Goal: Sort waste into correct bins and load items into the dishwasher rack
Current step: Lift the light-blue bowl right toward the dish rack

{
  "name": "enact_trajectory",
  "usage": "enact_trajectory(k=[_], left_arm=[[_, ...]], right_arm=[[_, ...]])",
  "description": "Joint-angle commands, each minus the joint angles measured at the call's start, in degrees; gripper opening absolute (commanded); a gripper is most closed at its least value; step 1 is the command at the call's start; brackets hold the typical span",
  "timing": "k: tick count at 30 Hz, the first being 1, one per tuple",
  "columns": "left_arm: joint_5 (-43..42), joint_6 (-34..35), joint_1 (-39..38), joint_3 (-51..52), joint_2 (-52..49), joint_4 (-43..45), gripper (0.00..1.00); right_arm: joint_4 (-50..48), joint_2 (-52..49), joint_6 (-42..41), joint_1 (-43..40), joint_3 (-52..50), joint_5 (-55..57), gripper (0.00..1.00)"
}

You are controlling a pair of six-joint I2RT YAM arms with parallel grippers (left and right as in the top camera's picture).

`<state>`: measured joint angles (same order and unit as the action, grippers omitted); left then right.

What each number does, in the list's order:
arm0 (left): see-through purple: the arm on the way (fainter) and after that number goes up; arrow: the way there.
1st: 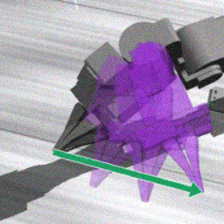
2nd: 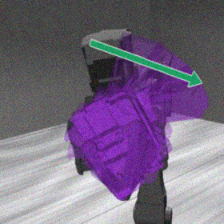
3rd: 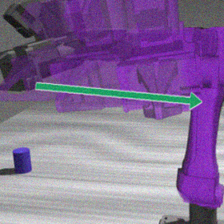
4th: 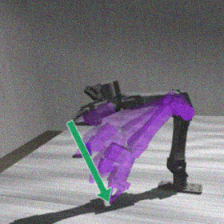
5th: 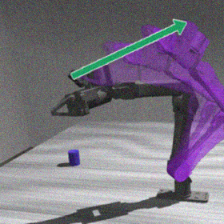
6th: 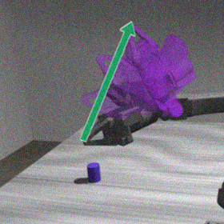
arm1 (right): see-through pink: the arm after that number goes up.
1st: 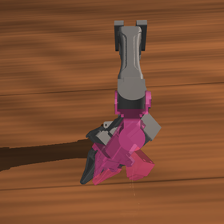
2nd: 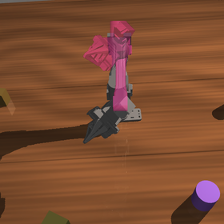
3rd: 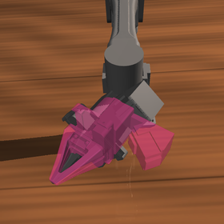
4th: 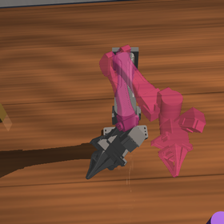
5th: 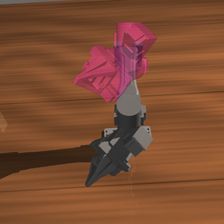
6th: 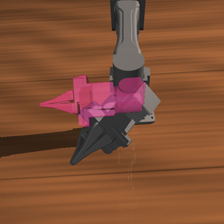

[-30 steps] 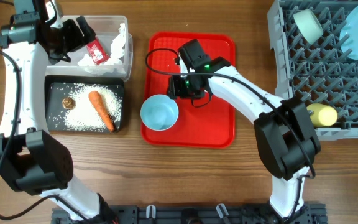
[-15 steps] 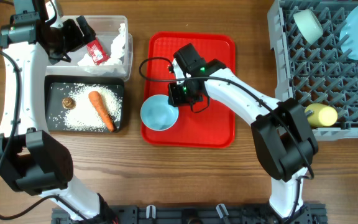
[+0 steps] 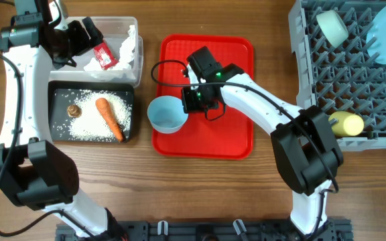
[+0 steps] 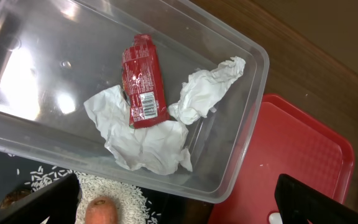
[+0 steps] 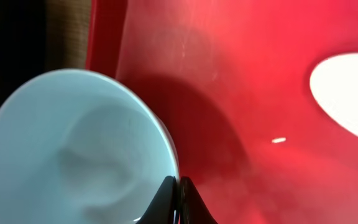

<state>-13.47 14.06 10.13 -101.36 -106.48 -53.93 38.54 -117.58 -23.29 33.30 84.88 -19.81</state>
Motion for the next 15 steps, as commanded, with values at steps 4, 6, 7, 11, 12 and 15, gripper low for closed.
enact_trajectory(k=[4, 6, 7, 11, 12, 15], left_arm=[[-1.05, -0.09, 0.17, -0.66, 1.79, 0.13, 1.0], [-1.05, -0.09, 0.17, -0.66, 1.79, 0.13, 1.0], [-1.07, -0.09, 0.17, -0.66, 1.79, 0.13, 1.0], [-1.05, -0.09, 0.17, -0.66, 1.79, 0.15, 1.0], [-1.05, -0.09, 0.17, -0.66, 1.79, 0.13, 1.0], [-1.05, -0.09, 0.17, -0.66, 1.79, 0.13, 1.0]], right_arm=[[-0.04, 0.7, 0.26, 0.42, -0.15, 0.7, 0.1], [0.46, 0.68, 0.44, 0.85, -0.17, 0.79, 0.16], [0.76, 0.68, 0.39, 1.07, -0.17, 0.98, 0.17], [1.03, 0.0, 0.35, 2.54, -0.15, 2.29, 0.17], [0.98, -0.15, 0.33, 2.51, -0.15, 2.25, 0.17], [0.98, -0.39, -0.72, 2.34, -0.15, 2.25, 0.09]])
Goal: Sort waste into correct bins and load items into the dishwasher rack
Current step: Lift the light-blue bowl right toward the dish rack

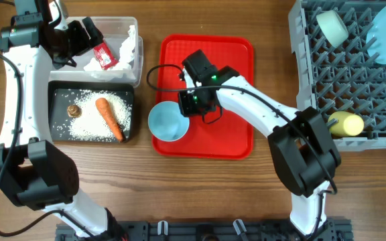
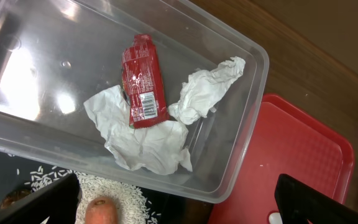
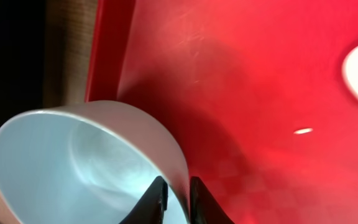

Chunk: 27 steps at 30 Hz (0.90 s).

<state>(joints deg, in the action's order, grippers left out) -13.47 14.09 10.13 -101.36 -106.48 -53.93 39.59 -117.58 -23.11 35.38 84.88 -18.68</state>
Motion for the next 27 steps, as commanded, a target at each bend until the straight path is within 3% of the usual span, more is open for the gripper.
enact_trajectory(k=[1, 15, 22, 27], left_arm=[[-1.05, -0.11, 0.17, -0.66, 1.79, 0.13, 1.0], [-1.05, -0.11, 0.17, -0.66, 1.79, 0.15, 1.0], [-1.05, -0.11, 0.17, -0.66, 1.79, 0.13, 1.0], [-1.05, -0.11, 0.17, -0.66, 1.79, 0.15, 1.0]], right_arm=[[-0.07, -0.46, -0.92, 0.28, -0.15, 1.09, 0.07], [0.15, 0.31, -0.92, -2.49, 2.23, 2.45, 0.04], [0.63, 9.57, 2.6, -9.25, 2.45, 16.59, 0.04], [0.31, 14.56, 3.67, -11.98, 2.45, 36.96, 0.04]])
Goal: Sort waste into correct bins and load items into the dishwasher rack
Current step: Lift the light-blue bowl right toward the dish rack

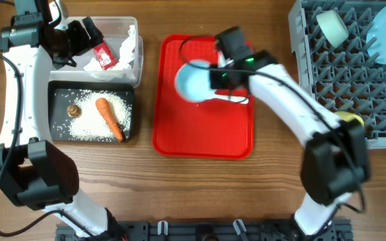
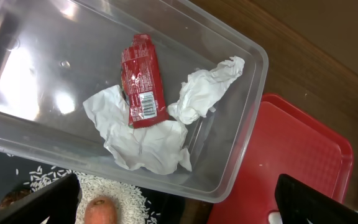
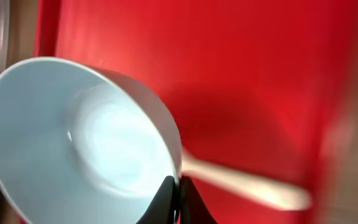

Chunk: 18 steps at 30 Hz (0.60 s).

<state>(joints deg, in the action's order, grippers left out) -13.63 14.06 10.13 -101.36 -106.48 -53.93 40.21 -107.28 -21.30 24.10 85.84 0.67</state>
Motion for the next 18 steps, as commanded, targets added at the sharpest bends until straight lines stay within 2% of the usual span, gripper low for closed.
enact_trajectory(k=[1, 6, 15, 18], left_arm=[[-0.9, -0.09, 0.17, -0.66, 1.79, 0.15, 1.0], [-0.9, -0.09, 0.17, -0.66, 1.79, 0.15, 1.0], [-0.9, -0.09, 0.17, -0.66, 1.79, 0.15, 1.0], [-0.9, -0.09, 0.17, -0.66, 1.79, 0.13, 1.0]], right_arm=[[-0.37, 4.85, 1.88, -1.07, 1.49, 20.44, 0.04], [-0.35, 7.91, 1.77, -3.93, 1.49, 36.76, 0.04], [-0.74, 11.5, 1.75, -14.08, 1.49, 65.05, 0.04], [-1.36, 11.5, 1.68, -17.51, 1.49, 69.61, 0.04]])
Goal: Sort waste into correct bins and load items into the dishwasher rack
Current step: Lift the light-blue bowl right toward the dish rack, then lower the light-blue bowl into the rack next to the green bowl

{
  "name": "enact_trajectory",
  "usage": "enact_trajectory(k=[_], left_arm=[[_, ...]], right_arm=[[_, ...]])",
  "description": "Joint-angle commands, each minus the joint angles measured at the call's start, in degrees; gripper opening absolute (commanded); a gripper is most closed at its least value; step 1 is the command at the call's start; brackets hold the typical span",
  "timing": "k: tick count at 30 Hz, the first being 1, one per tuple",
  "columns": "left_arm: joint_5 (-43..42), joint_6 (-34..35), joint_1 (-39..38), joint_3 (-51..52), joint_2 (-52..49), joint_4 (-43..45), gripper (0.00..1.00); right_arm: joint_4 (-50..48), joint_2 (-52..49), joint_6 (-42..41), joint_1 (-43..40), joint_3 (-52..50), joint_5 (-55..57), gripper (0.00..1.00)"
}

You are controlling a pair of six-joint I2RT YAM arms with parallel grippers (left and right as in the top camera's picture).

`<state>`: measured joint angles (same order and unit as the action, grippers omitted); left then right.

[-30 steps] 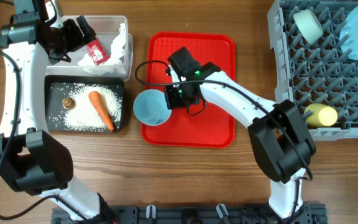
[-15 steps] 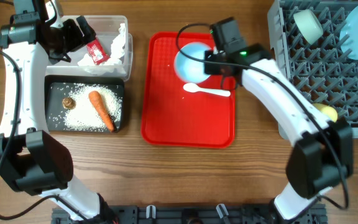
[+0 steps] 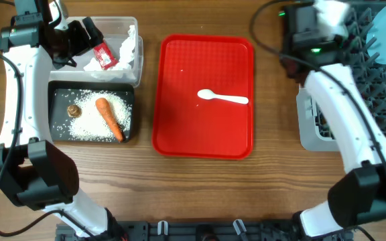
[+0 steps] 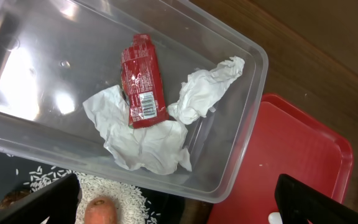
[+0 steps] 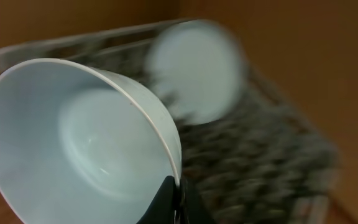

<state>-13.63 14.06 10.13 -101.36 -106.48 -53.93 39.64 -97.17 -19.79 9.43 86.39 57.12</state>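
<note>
My right gripper (image 5: 178, 186) is shut on the rim of a light-blue bowl (image 5: 73, 143), held in the air over the grey dishwasher rack (image 5: 260, 137). The rack is blurred behind it and holds a pale round dish (image 5: 194, 68). From overhead, the right gripper (image 3: 317, 20) sits at the rack's (image 3: 354, 73) far-left corner. A white spoon (image 3: 223, 99) lies on the red tray (image 3: 179, 134). My left gripper (image 4: 179, 211) hangs open above the clear bin (image 4: 253, 81), which holds a red wrapper (image 4: 143, 81) and crumpled tissues (image 4: 148, 140).
A black tray (image 3: 59, 134) of spilled rice holds a carrot (image 3: 109, 119) and a small brown piece (image 3: 74, 110). A light-blue plate stands in the rack's far-right corner. The rack runs off the right edge of the overhead view.
My right gripper, still holding the bowl, was over the far part of the red tray and is now at the rack's far-left corner. The spoon shows fully. The left arm has not moved.
First my right gripper was shut on the bowl's rim at the tray's left edge. Half a second later the bowl was tilted there. Then it hung over the tray's far part, above the spoon, and now it is over the rack. The left gripper stayed open over the clear bin.
</note>
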Motion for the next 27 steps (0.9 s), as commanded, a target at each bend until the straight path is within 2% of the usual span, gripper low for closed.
enact_trajectory(k=[1, 5, 12, 15, 21, 27], left_arm=[[-0.9, -0.09, 0.17, -0.66, 1.79, 0.13, 1.0], [-0.9, -0.09, 0.17, -0.66, 1.79, 0.15, 1.0], [-0.9, -0.09, 0.17, -0.66, 1.79, 0.13, 1.0], [-0.9, -0.09, 0.17, -0.66, 1.79, 0.13, 1.0], [-0.9, -0.09, 0.17, -0.66, 1.79, 0.13, 1.0], [-0.9, -0.09, 0.17, -0.66, 1.79, 0.15, 1.0]], right_arm=[[-1.27, 1.38, 0.2, -4.15, 0.92, 13.44, 0.04], [-3.26, 1.2, 0.13, -9.73, 0.92, 10.88, 0.05], [-4.96, 0.94, 0.26, -17.25, -0.35, -5.86, 0.04], [-7.74, 0.85, 0.35, -19.26, -2.34, -7.13, 0.04], [-13.92, -1.01, 7.82, -20.0, -5.2, -11.37, 0.04], [-15.34, -3.85, 11.02, -19.96, -6.23, -8.22, 0.04]])
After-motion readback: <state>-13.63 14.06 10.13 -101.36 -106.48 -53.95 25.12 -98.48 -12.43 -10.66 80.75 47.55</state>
